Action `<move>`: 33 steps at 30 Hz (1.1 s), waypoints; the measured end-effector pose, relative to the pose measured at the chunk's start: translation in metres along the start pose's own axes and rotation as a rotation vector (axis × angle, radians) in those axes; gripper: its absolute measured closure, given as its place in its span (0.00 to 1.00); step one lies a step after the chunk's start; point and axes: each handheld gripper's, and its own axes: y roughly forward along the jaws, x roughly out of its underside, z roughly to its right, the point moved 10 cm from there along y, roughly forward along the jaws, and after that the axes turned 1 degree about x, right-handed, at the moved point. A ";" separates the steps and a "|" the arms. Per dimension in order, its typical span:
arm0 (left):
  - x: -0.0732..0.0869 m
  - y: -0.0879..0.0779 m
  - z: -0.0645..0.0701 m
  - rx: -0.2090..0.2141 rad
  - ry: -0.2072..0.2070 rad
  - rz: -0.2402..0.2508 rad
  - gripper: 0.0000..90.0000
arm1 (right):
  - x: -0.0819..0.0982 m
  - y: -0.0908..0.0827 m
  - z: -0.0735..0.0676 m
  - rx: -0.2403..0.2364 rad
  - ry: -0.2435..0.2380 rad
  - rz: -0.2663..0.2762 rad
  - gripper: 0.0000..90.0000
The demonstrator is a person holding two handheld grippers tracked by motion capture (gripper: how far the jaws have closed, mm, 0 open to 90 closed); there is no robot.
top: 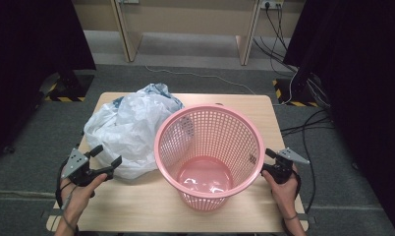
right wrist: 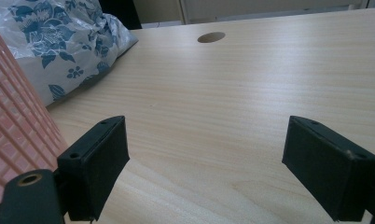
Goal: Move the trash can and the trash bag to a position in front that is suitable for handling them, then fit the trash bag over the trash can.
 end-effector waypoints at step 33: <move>-0.039 0.052 0.004 0.020 -0.004 -0.026 0.16 | 0.000 -0.001 0.001 -0.006 0.020 0.003 0.16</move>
